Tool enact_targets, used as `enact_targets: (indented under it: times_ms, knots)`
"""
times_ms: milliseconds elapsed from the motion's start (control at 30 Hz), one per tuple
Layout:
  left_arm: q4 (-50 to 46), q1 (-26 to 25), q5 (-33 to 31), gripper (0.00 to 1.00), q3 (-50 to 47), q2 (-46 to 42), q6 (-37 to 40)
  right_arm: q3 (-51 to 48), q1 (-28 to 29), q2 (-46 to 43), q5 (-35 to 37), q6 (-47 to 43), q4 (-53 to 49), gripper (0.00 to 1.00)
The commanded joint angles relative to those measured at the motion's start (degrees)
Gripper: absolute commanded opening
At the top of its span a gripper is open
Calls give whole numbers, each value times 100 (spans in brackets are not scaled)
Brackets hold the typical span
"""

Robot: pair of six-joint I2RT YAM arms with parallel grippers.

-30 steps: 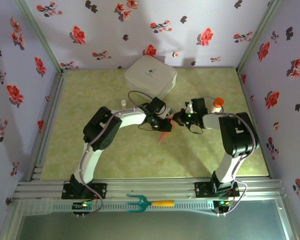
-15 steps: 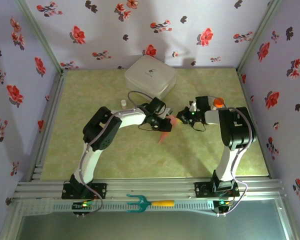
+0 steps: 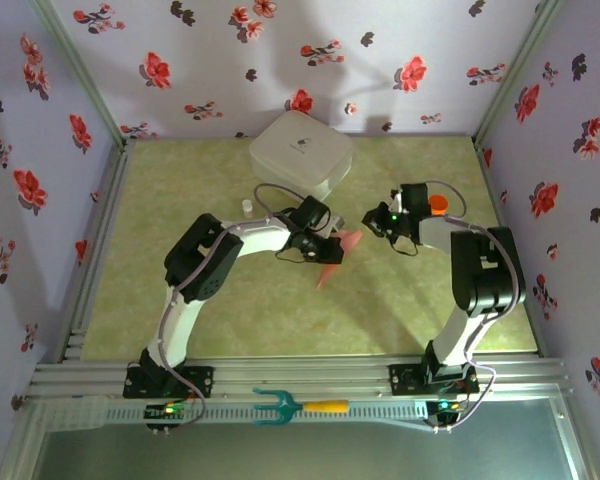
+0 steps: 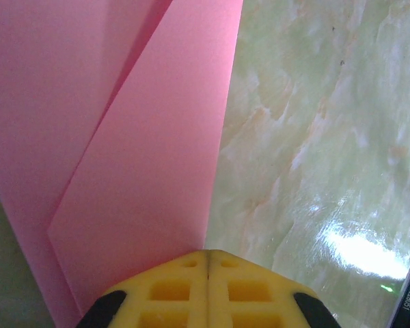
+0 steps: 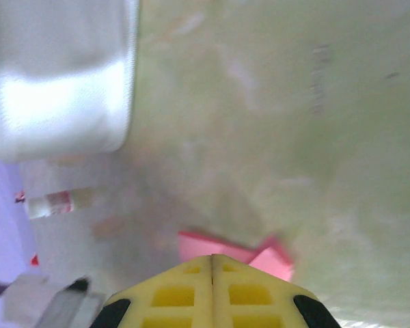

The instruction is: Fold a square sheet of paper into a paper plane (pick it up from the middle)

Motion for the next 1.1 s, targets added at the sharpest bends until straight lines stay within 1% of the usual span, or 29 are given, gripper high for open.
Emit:
enact_targets:
  times_ms: [0, 133, 200, 233, 300, 433, 533, 667, 867, 1067]
  knots:
    - [-410, -48, -128, 1, -226, 15, -80, -254, 292, -132, -143, 78, -46, 6]
    - [-345, -47, -143, 1, -297, -51, -124, -556, 511, -68, -214, 262, 299, 5]
    - [-331, -47, -115, 1, -296, -56, -122, -556, 570, 70, -458, 209, 436, 5]
    - [-340, -47, -107, 1, -288, -44, -123, -482, 584, 187, -568, 92, 321, 5]
    - [-354, -50, -97, 1, -265, -25, -123, -392, 579, 332, -467, -102, 68, 5]
    - [-371, -46, -94, 1, -265, -82, -120, -390, 572, 561, -392, -119, 97, 4]
    - [-409, -45, -74, 3, -241, -141, -113, -429, 564, 686, -131, -138, 2, 2]
    - [-448, -47, -75, 5, -208, -366, -107, -508, 537, 702, 9, -172, -36, 0]
    - [-473, -83, -75, 12, -212, -850, -140, -476, 529, 712, 25, -152, -86, 0]
    - [-684, -170, 173, 13, -291, -932, -21, -477, 531, 688, 80, -155, -139, 0]
